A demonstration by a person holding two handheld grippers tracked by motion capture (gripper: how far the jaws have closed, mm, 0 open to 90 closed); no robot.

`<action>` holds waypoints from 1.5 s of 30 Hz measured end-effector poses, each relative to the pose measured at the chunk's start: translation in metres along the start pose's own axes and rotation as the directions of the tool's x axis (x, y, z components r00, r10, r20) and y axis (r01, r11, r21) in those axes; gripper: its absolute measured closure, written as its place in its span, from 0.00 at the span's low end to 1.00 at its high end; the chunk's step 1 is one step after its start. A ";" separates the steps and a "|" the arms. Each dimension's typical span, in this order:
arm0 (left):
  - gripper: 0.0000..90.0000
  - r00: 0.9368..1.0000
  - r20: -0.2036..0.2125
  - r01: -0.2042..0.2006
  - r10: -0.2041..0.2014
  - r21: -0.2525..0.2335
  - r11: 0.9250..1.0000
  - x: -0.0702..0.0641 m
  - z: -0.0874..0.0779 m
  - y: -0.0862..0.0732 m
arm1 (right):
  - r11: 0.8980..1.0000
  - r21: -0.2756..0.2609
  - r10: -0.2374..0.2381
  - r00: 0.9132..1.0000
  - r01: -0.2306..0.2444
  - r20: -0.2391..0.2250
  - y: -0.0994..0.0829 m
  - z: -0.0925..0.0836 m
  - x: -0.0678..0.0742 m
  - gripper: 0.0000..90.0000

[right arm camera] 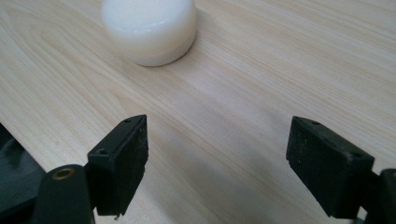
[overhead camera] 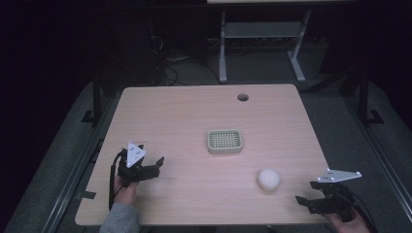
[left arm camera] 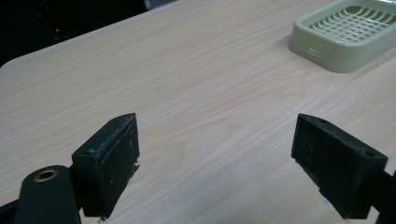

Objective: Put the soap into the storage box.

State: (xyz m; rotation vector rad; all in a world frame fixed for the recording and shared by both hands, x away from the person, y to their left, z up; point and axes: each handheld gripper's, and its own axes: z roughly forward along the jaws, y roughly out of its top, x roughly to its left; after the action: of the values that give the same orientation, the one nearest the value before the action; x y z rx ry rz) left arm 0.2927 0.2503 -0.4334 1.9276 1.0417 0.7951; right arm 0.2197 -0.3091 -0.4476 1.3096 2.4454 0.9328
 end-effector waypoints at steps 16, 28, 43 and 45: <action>0.16 1.000 0.006 -0.013 0.013 -0.004 1.000 -0.002 -0.002 0.000 | 0.999 0.029 -0.046 0.999 0.046 -0.001 0.013 -0.003 0.014 0.22; 0.16 1.000 0.000 -0.010 0.010 -0.004 1.000 0.000 -0.003 0.000 | 0.993 0.070 -0.093 0.996 0.093 -0.007 0.030 -0.001 0.017 0.22; 0.16 1.000 0.005 -0.006 0.006 -0.004 1.000 0.000 -0.002 0.000 | 0.976 0.135 -0.169 0.985 0.170 -0.016 0.057 0.001 0.025 0.21; 0.16 1.000 0.004 -0.006 0.006 -0.003 1.000 0.000 -0.002 0.000 | 0.975 0.141 -0.171 0.985 0.173 -0.024 0.061 0.001 0.026 0.21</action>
State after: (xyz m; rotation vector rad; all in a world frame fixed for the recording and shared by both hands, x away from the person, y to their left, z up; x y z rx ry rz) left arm 0.2909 0.2510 -0.4320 1.9300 1.0324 0.7959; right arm 0.2464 -0.2633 -0.4074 1.1131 2.6271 0.7363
